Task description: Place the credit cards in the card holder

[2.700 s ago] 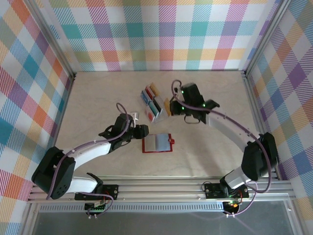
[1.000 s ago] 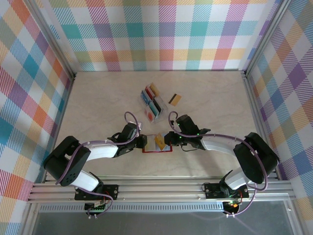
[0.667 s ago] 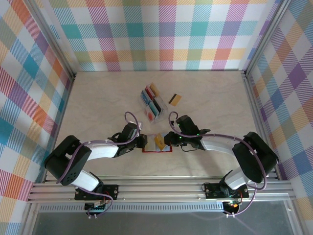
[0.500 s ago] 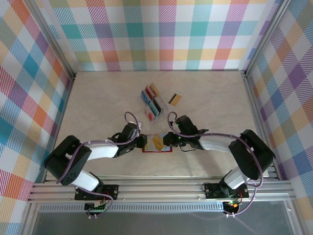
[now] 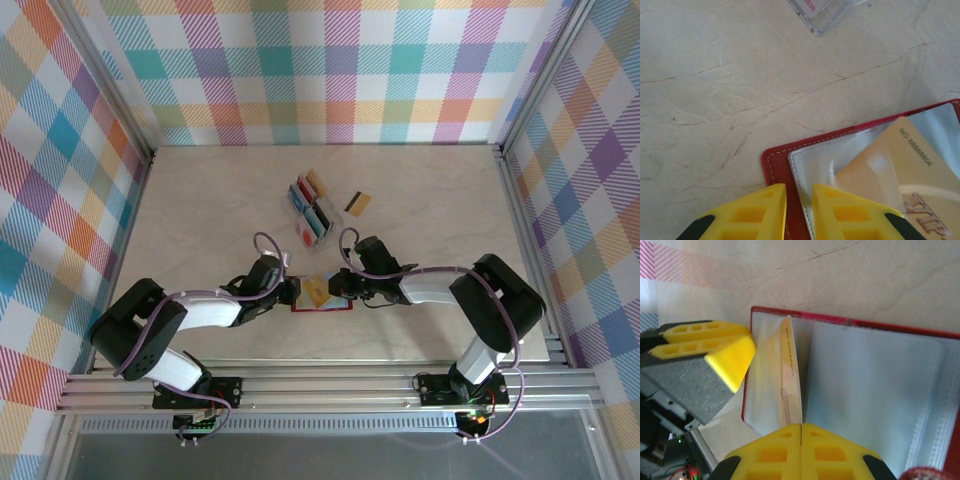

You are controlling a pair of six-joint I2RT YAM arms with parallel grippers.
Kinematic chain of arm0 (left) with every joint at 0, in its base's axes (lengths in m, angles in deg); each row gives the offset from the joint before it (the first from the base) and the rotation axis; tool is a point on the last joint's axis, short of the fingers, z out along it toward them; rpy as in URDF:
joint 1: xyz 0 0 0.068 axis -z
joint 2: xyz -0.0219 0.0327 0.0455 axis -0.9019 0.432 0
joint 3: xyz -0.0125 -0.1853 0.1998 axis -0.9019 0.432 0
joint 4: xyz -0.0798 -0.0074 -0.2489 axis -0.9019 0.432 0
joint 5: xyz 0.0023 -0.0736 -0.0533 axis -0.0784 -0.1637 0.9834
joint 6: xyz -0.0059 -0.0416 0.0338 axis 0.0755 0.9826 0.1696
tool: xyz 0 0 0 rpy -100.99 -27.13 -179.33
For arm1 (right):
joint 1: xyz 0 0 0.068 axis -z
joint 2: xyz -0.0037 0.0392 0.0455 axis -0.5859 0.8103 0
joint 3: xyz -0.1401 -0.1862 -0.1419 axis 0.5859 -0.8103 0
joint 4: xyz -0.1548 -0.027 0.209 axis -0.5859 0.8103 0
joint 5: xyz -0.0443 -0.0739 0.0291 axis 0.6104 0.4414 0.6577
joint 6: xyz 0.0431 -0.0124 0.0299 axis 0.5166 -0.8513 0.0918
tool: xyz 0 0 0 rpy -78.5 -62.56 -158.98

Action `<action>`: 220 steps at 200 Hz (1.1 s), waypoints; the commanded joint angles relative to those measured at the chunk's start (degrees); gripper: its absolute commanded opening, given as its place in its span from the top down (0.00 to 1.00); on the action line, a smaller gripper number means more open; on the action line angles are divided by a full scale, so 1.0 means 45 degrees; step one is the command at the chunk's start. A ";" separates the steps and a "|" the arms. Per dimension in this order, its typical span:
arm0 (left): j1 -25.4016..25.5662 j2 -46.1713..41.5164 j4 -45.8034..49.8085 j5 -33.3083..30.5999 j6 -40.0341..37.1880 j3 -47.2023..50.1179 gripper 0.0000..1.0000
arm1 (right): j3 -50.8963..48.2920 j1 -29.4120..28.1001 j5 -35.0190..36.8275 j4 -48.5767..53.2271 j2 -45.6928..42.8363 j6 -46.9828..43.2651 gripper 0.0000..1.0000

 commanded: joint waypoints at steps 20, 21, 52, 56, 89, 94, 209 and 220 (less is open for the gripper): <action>0.0479 -0.0104 0.0854 -0.0057 0.0179 0.0441 0.79 | 0.0109 -0.0080 0.0496 -0.0895 0.0641 0.0575 1.00; 0.0481 -0.0089 0.0854 -0.0064 0.0176 0.0441 0.79 | 0.0091 -0.0080 0.0505 -0.0902 0.0627 0.0586 1.00; 0.0615 0.0007 0.0835 -0.0168 0.0231 0.0460 0.79 | 0.0014 -0.0080 0.1013 -0.0931 0.0599 0.0659 1.00; 0.0624 0.0028 0.0820 -0.0169 0.0247 0.0450 0.79 | -0.0014 -0.0097 0.1048 -0.0993 0.0633 0.0677 1.00; 0.0782 0.0036 0.0815 -0.0211 0.0315 0.0460 0.79 | -0.0071 -0.0384 0.1086 -0.1584 0.1027 0.0925 1.00; 0.0810 0.0043 0.0815 -0.0229 0.0312 0.0450 0.79 | -0.0066 -0.0454 0.1160 -0.1640 0.1047 0.0962 1.00; 0.1032 0.0648 0.0630 -0.0299 0.0489 0.0189 0.79 | 0.0504 -0.2011 0.1380 -0.1919 0.1619 0.0290 1.00; 0.1029 0.0688 0.0620 -0.0287 0.0500 0.0168 0.80 | 0.0738 -0.2105 0.1336 -0.1565 0.1612 -0.0044 0.98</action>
